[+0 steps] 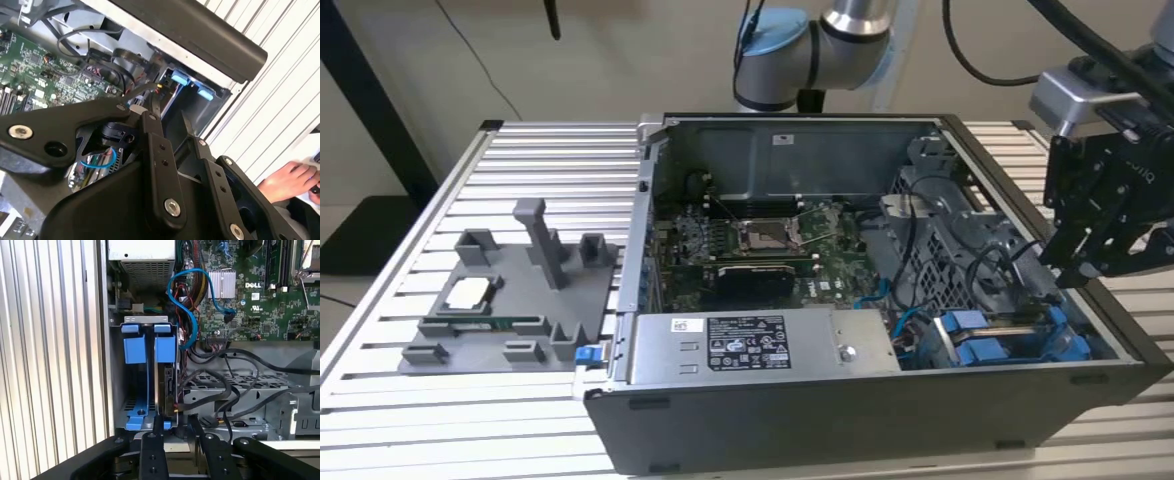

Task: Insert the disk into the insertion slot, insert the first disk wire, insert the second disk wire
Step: 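Insert the second disk wire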

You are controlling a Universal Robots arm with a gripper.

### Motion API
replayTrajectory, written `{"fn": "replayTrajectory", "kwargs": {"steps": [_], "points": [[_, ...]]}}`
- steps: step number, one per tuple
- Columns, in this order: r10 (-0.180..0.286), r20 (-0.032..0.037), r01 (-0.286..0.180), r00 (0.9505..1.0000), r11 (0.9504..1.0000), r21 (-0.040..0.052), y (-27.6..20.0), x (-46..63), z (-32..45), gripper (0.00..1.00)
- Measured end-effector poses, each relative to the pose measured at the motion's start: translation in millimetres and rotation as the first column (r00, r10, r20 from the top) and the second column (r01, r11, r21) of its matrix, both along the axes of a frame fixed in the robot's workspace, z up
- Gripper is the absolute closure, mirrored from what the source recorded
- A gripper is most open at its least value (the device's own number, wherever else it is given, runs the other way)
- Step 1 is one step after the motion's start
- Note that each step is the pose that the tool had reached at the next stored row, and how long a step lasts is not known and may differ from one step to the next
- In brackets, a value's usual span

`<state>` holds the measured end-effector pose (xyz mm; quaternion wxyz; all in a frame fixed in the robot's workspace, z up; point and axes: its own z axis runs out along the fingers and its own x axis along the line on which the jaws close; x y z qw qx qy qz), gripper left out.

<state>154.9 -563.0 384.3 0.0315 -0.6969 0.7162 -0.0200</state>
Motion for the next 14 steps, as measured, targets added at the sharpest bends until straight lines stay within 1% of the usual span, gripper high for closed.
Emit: {"fn": "replayTrajectory", "kwargs": {"steps": [3,5,6,8,9,10,13,14], "points": [[0.0,-0.0094,0.0,1.0,1.0,0.0002,0.0,7.6,-0.1,0.67],[0.0,-0.012,0.0,0.9999,1.0,0.0012,0.0,11.0,-0.1,0.67],[0.0,-0.0126,0.0,0.9999,1.0,0.0052,0.0,11.8,-0.1,0.67],[0.0,-0.0131,0.0,0.9999,0.9998,0.0211,0.0,12.5,-0.1,0.67],[0.0,-0.0138,0.0,0.9999,0.9997,0.0245,0.0,13.0,0.0,0.67],[0.0,-0.0156,0.0,0.9999,0.9997,0.0245,0.0,13.9,0.0,0.67],[0.0,-0.0256,0.0,0.9997,0.9997,0.0246,0.0,19.6,0.0,0.67],[0.0,-0.027,0.0,0.9996,0.9997,0.0252,0.0,20.6,0.0,0.67]]}}
